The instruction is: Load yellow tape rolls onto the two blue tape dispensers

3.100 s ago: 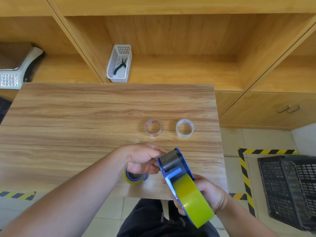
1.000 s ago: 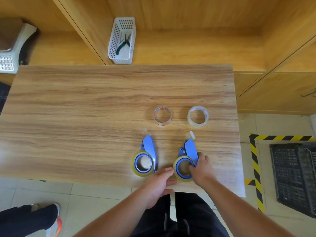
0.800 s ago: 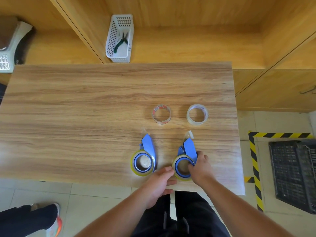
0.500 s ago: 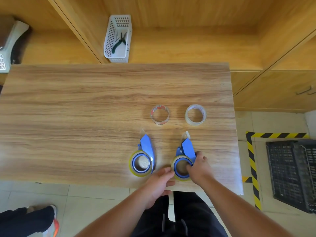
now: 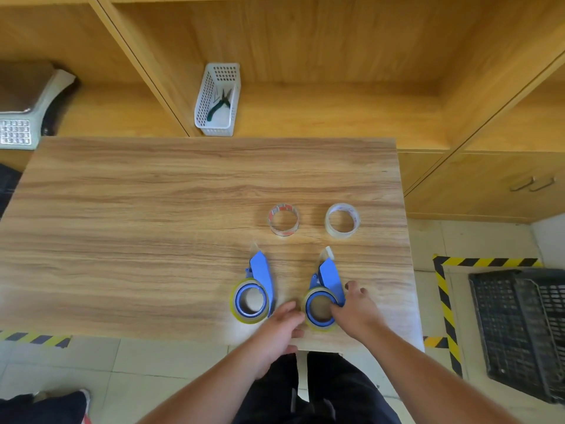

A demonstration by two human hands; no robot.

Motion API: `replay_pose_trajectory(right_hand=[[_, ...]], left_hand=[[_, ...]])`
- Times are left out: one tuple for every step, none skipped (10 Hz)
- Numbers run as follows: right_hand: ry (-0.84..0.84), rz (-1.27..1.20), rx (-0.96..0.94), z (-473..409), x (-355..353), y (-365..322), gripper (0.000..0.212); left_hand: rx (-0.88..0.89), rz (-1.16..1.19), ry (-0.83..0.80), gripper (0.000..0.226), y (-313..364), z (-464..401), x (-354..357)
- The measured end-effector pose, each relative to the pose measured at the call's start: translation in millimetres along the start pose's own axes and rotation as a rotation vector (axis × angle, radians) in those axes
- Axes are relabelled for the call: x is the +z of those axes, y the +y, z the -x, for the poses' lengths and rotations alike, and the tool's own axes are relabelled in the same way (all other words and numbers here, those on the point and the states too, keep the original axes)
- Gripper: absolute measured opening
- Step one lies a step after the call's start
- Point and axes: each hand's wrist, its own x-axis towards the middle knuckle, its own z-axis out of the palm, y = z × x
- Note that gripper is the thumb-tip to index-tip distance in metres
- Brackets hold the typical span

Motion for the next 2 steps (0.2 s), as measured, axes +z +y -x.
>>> replay_pose_trajectory(right_hand=[[0.023,0.000,-0.021,5,-11,-2,0.055],[0.071,-0.016,-0.058,14,-23,-5,0.053]], left_hand=[[0.039,0.031,0.023,0.045,12,8,1],[0.101,0.041,0.059,0.038,27,17,3]])
